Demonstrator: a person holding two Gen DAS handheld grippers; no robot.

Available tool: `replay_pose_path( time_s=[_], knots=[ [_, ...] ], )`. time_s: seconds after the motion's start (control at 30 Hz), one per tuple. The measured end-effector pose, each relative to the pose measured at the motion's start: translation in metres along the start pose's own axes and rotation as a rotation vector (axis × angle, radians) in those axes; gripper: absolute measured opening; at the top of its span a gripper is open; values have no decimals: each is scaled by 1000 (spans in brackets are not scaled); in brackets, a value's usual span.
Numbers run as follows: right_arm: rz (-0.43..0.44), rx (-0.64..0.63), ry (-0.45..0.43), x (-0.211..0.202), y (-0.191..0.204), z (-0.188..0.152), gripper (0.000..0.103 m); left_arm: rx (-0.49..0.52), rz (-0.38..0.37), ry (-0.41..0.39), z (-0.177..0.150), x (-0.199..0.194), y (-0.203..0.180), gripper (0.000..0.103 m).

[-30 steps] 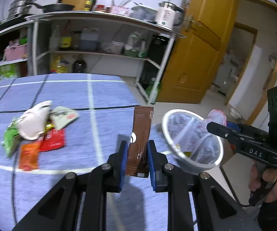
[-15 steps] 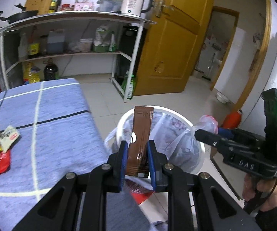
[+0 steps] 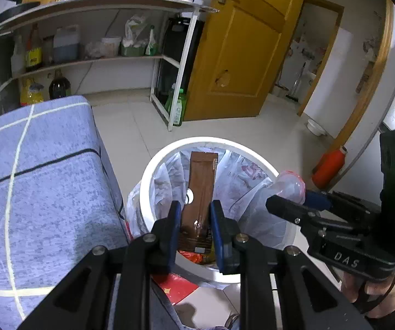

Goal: Collect trash
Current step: 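Carry brown wrapper and clear bag over the bin and release both, then move both tools back toward the table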

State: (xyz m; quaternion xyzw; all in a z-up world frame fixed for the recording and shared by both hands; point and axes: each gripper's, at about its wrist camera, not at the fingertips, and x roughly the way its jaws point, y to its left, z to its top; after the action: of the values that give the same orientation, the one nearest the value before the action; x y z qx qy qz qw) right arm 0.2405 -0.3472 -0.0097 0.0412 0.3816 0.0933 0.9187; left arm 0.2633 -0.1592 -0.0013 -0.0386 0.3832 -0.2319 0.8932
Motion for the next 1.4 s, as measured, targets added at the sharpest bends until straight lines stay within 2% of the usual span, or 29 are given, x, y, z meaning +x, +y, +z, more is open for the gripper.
replay_pose_path(
  time_s=[0.23,0.3,0.4,0.43,0.6,0.8,1.07,1.4],
  knots=[
    [-30,8,24,9,-4,-3,45,-12,3,40,-1,17,3,24],
    [-31,17,25,10,-7,-2,49,-15,2,52,-2,20,3,25],
    [-24,31,27,11,-10,-2,53,-18,1,52,-2,20,5,28],
    [-22,34,28,11,-10,-1,53,-21,0,51,-2,20,5,33],
    [-23,28,3,4,-7,1,53,-27,-1,30,-3,10,7,34],
    [1,5,-55,-16,6,5,53,-37,8,-22,-4,-15,14,34],
    [78,-34,-117,-41,37,4,53,-67,69,-93,-16,-65,38,34],
    [197,-136,-148,-59,105,3,53,-121,181,-176,-39,-135,89,34]
  ],
)
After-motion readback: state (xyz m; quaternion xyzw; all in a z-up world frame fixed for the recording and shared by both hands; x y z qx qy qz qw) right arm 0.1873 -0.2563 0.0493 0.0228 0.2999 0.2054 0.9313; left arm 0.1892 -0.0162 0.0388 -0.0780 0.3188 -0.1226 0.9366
